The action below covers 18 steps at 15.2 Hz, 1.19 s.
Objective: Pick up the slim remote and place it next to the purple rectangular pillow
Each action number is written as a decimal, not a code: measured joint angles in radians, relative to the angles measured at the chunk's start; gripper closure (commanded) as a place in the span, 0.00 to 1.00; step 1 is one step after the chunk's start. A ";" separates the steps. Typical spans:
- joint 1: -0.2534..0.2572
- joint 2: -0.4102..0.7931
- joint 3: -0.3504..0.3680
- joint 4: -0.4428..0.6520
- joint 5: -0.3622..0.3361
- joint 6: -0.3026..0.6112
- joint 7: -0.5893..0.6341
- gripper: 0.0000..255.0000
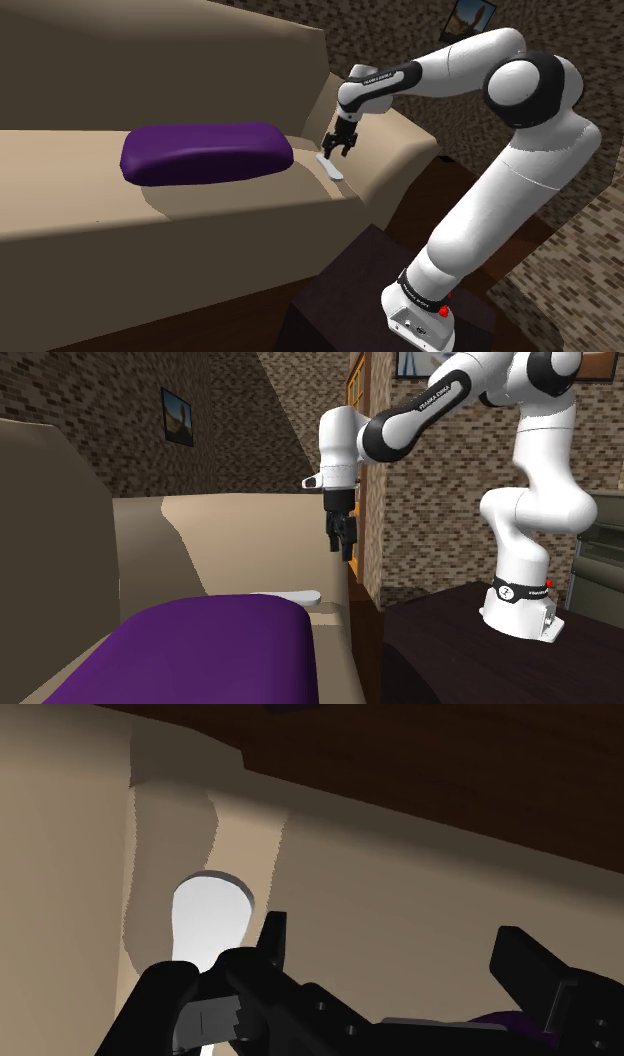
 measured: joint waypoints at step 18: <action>-0.149 0.590 -0.040 0.481 0.141 0.107 -0.131 0.00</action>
